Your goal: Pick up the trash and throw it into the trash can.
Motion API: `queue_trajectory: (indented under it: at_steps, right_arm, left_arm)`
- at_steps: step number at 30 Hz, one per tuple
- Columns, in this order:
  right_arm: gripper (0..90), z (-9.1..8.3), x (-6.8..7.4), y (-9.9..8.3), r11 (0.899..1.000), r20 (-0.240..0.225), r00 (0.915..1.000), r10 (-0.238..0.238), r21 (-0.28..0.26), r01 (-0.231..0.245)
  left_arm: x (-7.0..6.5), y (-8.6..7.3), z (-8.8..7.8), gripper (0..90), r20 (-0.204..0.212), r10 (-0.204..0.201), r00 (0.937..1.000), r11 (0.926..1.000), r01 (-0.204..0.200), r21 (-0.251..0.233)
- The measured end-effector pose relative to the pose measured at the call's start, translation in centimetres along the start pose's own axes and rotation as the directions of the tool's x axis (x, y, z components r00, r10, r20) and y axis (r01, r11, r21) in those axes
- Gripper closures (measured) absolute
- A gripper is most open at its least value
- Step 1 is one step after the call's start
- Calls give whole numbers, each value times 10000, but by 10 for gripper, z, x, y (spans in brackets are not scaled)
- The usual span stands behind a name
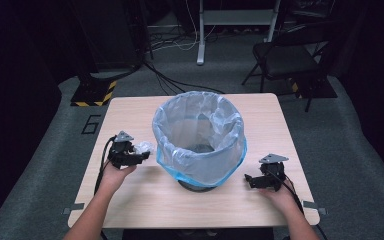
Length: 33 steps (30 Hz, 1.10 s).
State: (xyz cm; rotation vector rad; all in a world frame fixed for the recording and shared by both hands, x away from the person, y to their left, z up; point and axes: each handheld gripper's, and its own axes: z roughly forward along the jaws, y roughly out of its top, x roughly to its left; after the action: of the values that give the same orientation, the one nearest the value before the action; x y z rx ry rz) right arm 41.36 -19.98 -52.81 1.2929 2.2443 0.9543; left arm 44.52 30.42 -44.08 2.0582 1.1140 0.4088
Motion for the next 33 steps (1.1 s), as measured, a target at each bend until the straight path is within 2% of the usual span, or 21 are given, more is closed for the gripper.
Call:
queue_trajectory:
  at_steps: [6,20,33]
  right_arm:
    - [26,0,0,0,10000,0,10000,0,1,0]
    - [26,0,0,0,10000,1,10000,2,1,-2]
    - [26,0,0,0,10000,2,10000,6,1,-6]
  left_arm:
    - [1,10,-19,428,90,185,9998,9997,-184,-134]
    - [-5,35,-59,428,208,355,9992,9977,-342,-582]
    - [-9,54,-81,430,312,365,9988,9974,-345,-640]
